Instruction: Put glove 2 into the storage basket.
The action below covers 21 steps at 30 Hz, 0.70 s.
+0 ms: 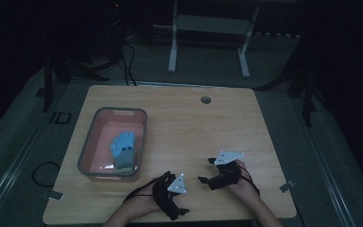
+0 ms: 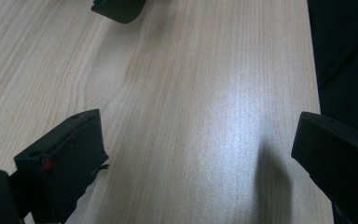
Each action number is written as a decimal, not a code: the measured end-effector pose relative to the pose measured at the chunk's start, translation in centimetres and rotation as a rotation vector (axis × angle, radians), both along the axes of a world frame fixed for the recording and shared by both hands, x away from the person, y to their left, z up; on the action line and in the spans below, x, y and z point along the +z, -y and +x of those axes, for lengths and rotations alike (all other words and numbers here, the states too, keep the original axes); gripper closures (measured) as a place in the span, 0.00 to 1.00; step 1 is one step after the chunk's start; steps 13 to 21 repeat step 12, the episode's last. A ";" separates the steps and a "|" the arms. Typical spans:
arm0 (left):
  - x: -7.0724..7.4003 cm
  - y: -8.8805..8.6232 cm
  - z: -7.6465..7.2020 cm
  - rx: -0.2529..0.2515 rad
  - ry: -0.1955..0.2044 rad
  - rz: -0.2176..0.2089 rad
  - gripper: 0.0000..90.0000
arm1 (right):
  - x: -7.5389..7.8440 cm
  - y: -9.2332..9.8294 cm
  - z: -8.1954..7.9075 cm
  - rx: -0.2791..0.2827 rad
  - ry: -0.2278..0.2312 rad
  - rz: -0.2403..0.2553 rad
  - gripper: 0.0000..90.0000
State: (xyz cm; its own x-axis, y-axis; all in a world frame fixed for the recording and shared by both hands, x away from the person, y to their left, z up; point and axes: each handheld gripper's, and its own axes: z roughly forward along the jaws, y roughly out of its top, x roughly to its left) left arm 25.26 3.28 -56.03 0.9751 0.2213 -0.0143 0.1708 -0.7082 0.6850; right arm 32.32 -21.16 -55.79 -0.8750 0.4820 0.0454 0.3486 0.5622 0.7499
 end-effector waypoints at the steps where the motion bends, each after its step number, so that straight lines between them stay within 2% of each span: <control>1: 0.0 0.0 0.0 -0.001 0.002 -0.002 0.03 | 0.0 0.1 0.0 -0.003 -0.001 0.003 0.14; 21: -0.1 -0.2 0.0 0.003 0.009 -0.016 0.03 | -0.2 0.0 0.1 0.000 0.001 -0.005 0.15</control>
